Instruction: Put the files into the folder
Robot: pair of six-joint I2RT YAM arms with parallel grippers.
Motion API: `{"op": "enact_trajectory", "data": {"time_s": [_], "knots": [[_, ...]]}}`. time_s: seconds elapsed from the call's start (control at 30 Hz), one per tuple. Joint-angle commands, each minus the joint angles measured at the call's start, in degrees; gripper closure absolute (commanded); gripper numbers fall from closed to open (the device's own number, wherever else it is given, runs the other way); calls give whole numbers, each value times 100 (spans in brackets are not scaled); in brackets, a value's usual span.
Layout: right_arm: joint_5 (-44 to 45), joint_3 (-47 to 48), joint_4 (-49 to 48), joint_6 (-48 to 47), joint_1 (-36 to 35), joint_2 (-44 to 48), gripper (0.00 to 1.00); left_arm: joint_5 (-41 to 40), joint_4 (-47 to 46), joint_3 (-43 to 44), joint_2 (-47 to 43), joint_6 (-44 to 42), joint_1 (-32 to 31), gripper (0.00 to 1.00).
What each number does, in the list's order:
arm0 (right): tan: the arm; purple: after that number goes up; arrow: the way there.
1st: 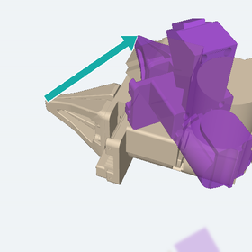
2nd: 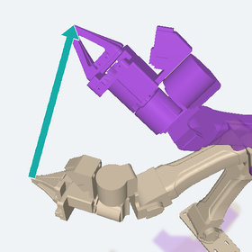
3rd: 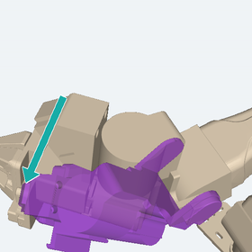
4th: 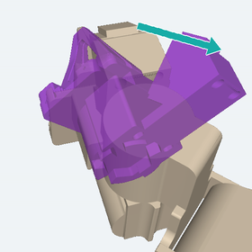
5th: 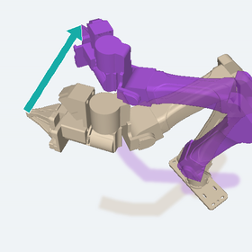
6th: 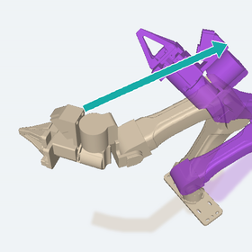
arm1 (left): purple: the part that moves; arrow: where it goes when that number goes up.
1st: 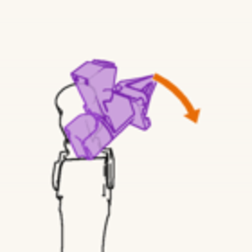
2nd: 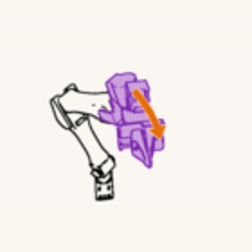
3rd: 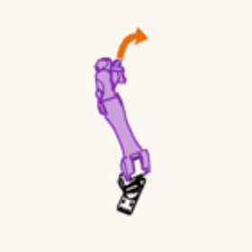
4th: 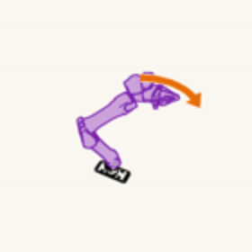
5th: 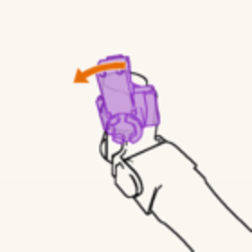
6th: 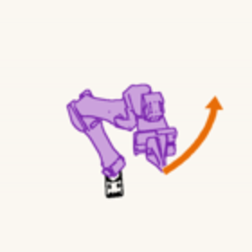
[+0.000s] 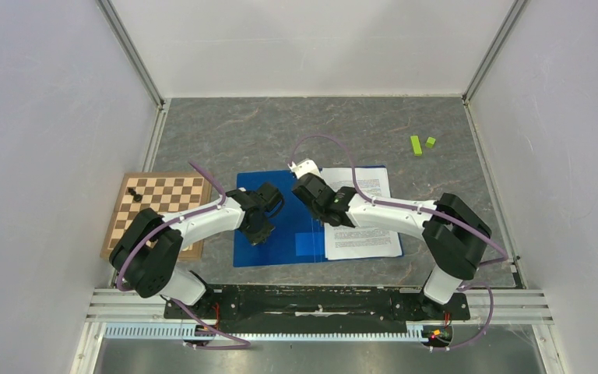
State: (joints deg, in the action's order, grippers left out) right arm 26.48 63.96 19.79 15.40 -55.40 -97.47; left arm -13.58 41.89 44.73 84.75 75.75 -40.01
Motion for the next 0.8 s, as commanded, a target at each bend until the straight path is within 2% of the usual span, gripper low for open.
{"op": "enact_trajectory", "data": {"time_s": [0.0,0.37,0.57,0.77], "knots": [[218,-292,-23,-6,-25,187,89,30,12,-108,246,275,-77,98],[186,-936,-427,-178,6,356,96,137,116,228,3,43,-123,97],[-8,-1363,-803,-362,228,415,99,2,328,612,-11,-514,-121,80],[-338,-1736,-1283,-744,421,601,99,-81,374,887,222,-1316,-113,68]]}}
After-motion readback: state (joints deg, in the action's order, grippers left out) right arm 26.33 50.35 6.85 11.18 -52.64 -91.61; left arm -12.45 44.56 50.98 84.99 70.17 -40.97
